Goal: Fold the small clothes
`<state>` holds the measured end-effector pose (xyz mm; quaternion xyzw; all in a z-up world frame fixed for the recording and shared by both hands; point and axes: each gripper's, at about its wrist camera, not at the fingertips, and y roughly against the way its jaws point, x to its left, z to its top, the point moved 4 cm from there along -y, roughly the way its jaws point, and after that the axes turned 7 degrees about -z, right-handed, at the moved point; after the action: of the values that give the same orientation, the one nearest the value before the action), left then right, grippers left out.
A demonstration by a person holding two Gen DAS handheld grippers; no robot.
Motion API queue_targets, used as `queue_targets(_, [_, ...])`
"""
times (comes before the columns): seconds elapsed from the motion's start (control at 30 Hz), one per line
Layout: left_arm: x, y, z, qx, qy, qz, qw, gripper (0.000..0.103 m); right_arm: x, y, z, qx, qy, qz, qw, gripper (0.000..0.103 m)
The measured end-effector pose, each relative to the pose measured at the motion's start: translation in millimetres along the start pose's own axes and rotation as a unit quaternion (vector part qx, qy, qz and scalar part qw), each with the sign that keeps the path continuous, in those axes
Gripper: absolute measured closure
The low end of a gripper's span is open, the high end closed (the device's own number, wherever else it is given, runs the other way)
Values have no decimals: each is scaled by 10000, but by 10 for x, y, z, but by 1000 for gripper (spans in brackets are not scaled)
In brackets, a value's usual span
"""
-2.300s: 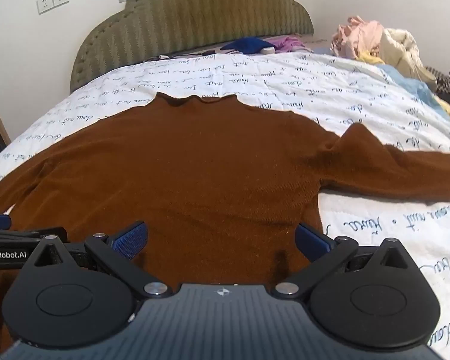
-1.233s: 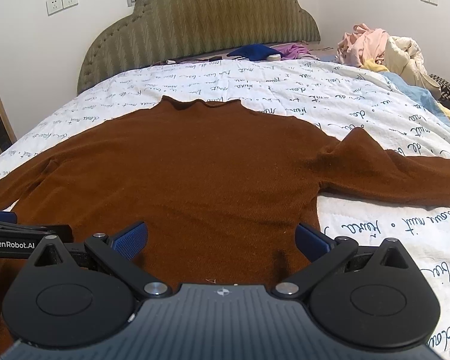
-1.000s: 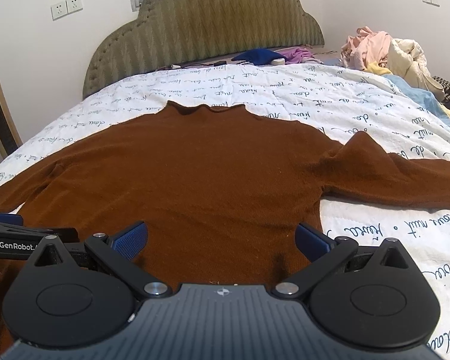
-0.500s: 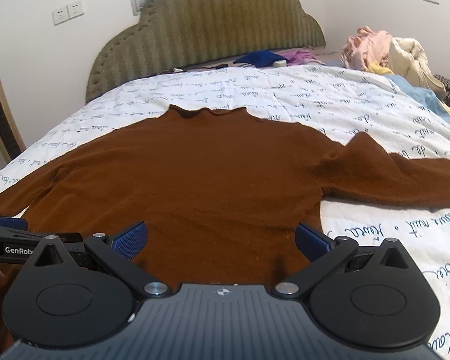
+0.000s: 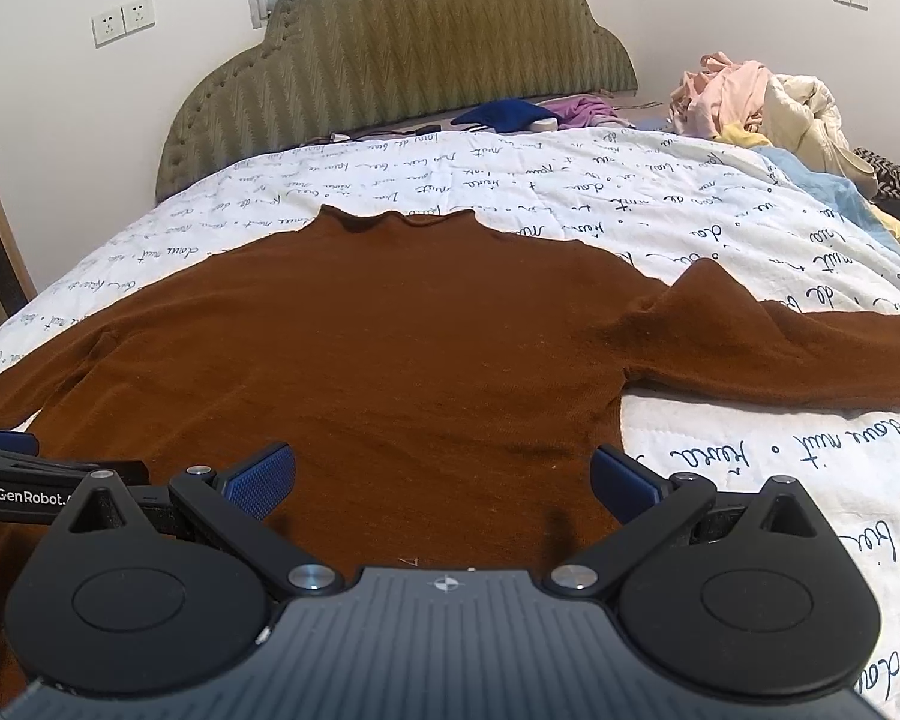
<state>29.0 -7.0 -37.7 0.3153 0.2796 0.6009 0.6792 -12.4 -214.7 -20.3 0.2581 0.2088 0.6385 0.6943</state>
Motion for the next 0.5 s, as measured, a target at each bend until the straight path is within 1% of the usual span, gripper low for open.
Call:
queue_targets(0.33, [-92, 1, 7, 23, -119, 25, 9999, 0, -89, 15, -21, -29, -198, 151, 9997, 0])
queue_targets(0.5, [-134, 8, 12, 29, -148, 33, 9999, 0, -102, 30, -29, -57, -143, 174, 9997, 0])
